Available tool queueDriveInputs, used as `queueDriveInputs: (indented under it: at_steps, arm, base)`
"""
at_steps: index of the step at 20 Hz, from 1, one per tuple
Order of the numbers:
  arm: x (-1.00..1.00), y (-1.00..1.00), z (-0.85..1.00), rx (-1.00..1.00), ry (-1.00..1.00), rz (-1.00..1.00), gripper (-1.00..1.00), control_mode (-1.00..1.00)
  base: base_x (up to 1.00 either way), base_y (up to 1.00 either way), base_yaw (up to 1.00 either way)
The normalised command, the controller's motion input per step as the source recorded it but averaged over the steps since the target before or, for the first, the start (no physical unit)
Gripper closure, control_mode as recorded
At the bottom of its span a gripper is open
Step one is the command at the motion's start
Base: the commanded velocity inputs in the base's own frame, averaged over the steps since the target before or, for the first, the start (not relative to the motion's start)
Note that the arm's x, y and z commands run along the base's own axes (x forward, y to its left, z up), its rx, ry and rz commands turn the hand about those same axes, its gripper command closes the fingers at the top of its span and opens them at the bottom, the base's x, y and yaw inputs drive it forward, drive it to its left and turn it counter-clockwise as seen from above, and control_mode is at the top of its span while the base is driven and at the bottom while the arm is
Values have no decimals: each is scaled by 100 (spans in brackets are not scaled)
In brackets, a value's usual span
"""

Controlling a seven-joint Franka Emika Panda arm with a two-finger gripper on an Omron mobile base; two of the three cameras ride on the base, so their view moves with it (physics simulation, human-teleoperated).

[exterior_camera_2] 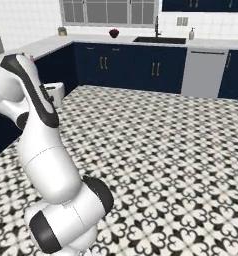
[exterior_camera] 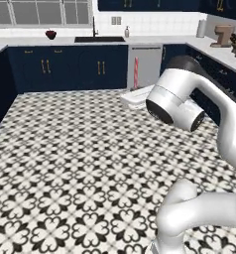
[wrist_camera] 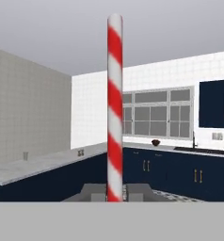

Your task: Take a straw from the drawer in front and place it inside the glass cup on the dining counter.

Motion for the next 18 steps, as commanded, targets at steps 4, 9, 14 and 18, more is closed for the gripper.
queueDriveInputs:
  at_steps: [4, 9, 14, 18]
  arm:
    - [0, 0, 0, 0, 0, 0, 100, 100]
    - [0, 0, 0, 0, 0, 0, 100, 100]
    - [0, 0, 0, 0, 0, 0, 100, 100]
    - [0, 0, 0, 0, 0, 0, 100, 100]
  base:
    - [16, 100, -2]
    - [9, 100, -6]
    - [6, 100, -9]
    - [6, 100, -13]
